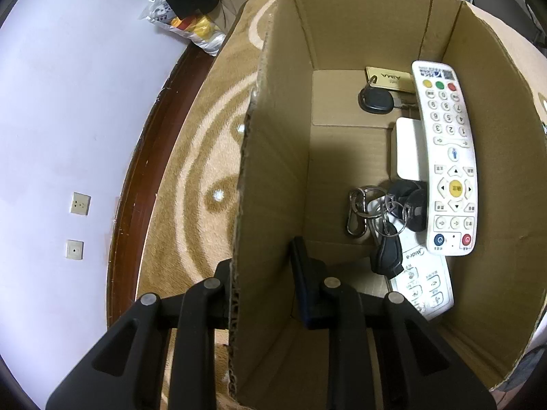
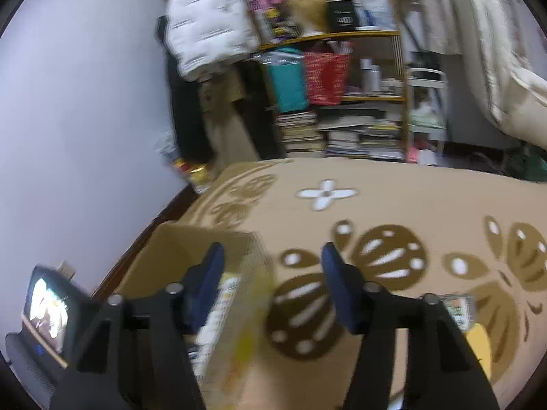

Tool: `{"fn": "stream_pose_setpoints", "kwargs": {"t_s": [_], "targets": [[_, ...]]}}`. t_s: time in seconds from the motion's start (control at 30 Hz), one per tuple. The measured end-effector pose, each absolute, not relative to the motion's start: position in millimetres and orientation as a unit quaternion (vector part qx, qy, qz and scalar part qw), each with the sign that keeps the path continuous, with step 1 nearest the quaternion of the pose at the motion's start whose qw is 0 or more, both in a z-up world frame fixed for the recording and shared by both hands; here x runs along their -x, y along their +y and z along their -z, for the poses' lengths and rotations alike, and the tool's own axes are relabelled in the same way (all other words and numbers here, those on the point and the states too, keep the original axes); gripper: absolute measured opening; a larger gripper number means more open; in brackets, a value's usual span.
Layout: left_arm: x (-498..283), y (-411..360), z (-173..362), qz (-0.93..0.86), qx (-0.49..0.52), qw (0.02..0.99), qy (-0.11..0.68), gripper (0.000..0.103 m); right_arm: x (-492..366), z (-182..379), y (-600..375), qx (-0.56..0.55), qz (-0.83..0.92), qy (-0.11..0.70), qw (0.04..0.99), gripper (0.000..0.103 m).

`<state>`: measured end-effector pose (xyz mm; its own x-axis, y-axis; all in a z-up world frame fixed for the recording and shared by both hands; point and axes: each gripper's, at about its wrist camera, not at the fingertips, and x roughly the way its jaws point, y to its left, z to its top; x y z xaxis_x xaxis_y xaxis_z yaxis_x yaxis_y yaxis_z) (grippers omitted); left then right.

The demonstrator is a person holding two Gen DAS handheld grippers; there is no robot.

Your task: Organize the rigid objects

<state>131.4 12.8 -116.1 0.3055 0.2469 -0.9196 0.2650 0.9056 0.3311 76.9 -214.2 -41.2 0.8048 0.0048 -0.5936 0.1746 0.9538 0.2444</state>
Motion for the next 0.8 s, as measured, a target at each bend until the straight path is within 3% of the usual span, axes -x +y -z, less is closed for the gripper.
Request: {"fn": "stream_pose_setpoints", "kwargs": {"t_s": [0.07,0.23,0.8], "targets": [[-131.9,12.3,116.1,0.006,-0.217,0.778,0.589,0.023,-77.7,44.8,-235.5,-0.160,0.074,0.323,0.930,0.070],[-130.1,11.9,116.7,0.008,-0.219,0.778,0.589,0.022,-72.9,55.4,-283.0,-0.180,0.133,0.337,0.914,0.091],[-130.8,11.7,119.9,0.005,-0.227,0.776,0.589,0.023,-61.1,151.2,-388.4,-0.267,0.235,0.428,0.831,0.090]]}}
